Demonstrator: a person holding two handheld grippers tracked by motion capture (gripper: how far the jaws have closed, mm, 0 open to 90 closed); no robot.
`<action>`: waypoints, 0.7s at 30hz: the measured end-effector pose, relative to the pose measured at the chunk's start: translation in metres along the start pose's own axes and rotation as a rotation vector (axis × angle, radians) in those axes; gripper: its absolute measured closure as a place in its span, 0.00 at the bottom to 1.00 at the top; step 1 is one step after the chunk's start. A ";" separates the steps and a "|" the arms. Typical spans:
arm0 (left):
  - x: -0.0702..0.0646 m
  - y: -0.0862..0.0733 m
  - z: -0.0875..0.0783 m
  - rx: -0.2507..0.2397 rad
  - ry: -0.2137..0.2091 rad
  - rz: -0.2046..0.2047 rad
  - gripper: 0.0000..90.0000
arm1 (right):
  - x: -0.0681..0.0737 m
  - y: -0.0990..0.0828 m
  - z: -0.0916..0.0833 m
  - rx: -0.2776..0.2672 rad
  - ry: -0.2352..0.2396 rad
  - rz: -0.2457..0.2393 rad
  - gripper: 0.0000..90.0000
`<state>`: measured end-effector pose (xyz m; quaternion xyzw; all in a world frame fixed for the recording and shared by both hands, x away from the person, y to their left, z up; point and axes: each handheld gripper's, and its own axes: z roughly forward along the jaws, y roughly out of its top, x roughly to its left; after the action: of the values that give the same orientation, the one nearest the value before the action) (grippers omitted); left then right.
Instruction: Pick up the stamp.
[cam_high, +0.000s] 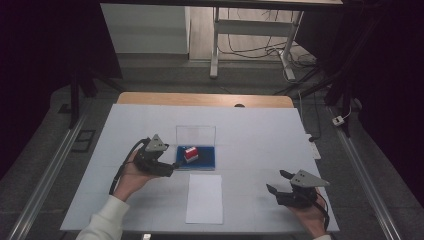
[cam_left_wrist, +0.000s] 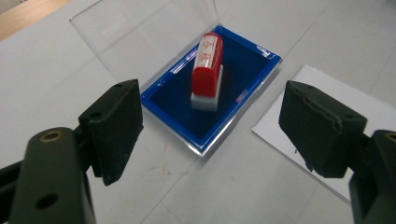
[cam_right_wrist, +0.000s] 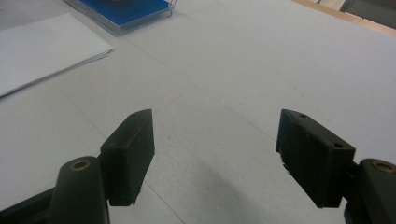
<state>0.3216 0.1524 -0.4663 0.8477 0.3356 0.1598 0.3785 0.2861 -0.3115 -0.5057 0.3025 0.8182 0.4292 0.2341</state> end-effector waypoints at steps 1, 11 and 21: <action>0.000 0.002 0.002 -0.002 -0.002 -0.002 0.25 | 0.000 0.000 0.000 0.006 -0.003 0.001 0.31; 0.001 0.015 0.014 0.002 -0.012 0.007 0.28 | 0.001 0.000 0.003 0.020 -0.002 -0.003 0.31; 0.004 0.023 0.032 0.027 -0.031 -0.002 0.33 | 0.001 -0.001 0.004 0.022 0.002 -0.003 0.31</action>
<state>0.3521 0.1267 -0.4703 0.8548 0.3326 0.1418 0.3722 0.2874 -0.3087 -0.5088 0.3035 0.8234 0.4203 0.2305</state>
